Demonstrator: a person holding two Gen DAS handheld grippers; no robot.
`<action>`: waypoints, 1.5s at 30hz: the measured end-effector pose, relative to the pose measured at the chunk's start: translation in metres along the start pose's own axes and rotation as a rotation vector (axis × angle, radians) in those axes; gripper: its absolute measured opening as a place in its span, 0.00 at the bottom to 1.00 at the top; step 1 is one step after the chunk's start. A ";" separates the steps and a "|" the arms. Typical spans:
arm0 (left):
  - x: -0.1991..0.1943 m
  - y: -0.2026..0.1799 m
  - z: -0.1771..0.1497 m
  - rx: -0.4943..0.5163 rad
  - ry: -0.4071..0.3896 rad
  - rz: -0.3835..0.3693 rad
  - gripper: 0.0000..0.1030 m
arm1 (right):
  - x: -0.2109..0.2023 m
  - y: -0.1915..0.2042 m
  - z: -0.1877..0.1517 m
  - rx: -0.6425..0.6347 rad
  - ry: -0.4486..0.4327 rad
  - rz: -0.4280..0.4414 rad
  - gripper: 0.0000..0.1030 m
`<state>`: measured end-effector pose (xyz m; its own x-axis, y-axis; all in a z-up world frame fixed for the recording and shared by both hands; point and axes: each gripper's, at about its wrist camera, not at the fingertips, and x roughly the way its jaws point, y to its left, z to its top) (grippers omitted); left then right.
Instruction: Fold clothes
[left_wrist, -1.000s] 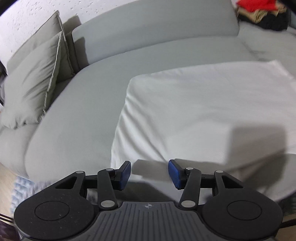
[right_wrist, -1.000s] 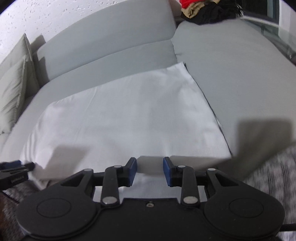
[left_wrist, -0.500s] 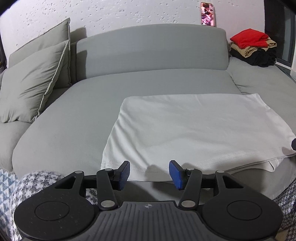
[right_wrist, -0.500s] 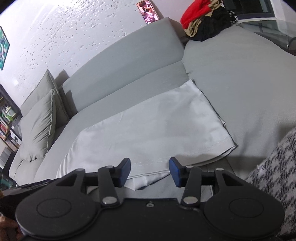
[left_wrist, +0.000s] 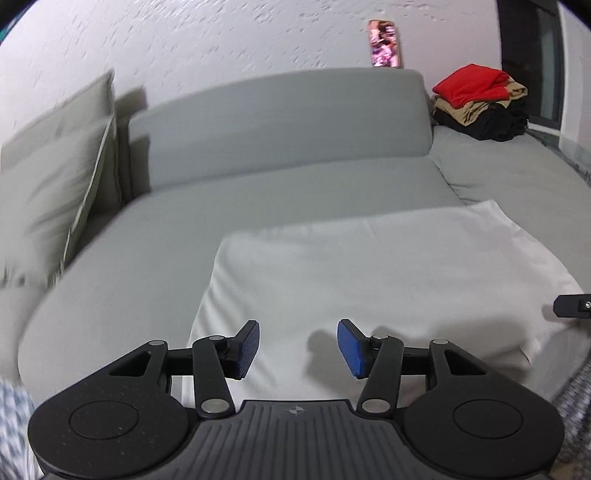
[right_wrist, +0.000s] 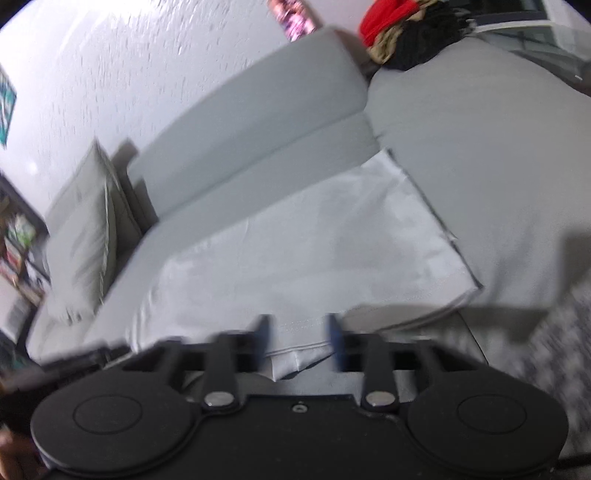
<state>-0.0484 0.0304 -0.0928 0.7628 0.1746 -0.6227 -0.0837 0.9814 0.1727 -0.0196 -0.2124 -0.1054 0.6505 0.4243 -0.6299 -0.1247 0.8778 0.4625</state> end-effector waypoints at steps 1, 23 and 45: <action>0.008 -0.004 0.005 0.012 0.007 0.005 0.50 | 0.006 0.008 0.006 -0.034 -0.006 -0.017 0.15; -0.015 -0.002 -0.034 0.006 0.096 0.008 0.54 | -0.054 -0.050 -0.008 0.197 -0.251 0.019 0.60; 0.049 0.019 -0.009 -0.140 0.147 -0.142 0.54 | 0.025 -0.095 -0.037 0.798 0.018 0.202 0.33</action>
<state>-0.0185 0.0578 -0.1268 0.6723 0.0336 -0.7396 -0.0779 0.9966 -0.0255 -0.0188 -0.2770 -0.1879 0.6592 0.5668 -0.4941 0.3363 0.3655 0.8680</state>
